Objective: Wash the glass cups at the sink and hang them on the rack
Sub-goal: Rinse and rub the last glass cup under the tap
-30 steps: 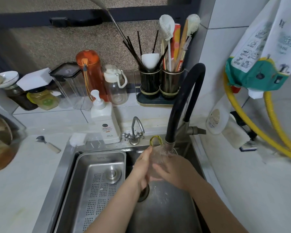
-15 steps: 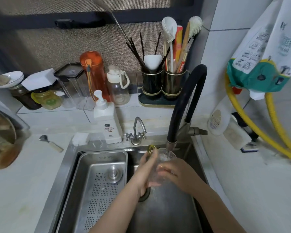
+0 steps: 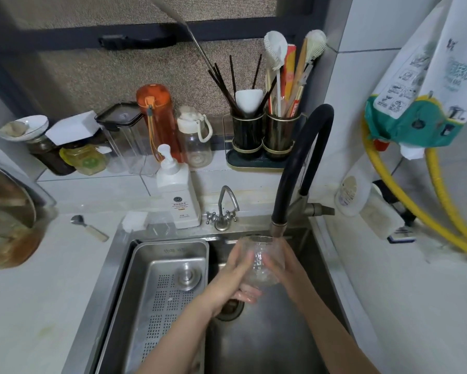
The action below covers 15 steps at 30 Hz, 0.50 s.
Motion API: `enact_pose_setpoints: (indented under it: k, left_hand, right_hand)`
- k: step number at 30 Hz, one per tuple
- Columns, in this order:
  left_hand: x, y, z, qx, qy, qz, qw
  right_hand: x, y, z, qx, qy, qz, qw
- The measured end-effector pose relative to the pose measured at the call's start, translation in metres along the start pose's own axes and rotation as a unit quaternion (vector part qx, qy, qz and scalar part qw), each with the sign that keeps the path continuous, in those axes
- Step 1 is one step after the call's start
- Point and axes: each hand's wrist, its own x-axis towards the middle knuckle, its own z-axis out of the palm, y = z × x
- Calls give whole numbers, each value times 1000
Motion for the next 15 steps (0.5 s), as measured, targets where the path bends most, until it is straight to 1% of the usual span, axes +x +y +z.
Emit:
enact_pose_setpoints:
  k: [2,5,9,10,11,13,15]
  left_hand:
    - [-2,0,3,65,17,-20,998]
    - [-6,-1,8,176,62,-22,982]
    - [-3,-10,12,261,94,-39,960]
    - [0,-13,14,261,95,-28,960]
    - [0,-15,17,239,101,-13,966]
    - [-3,-16,25,146,104,-8,984]
    - [-4,-17,29,68,101,-25,992]
  right_hand:
    - [-2,-2,2,24,15,26,999]
    - [-7,5,4,44,26,72,996]
    - [-15,11,4,10,63,102,993]
    - [-19,11,4,2,65,116,991]
    - [-21,12,4,1,61,133,989]
    - [-26,11,4,0,48,128,991]
    - [-32,12,4,22,34,104,994]
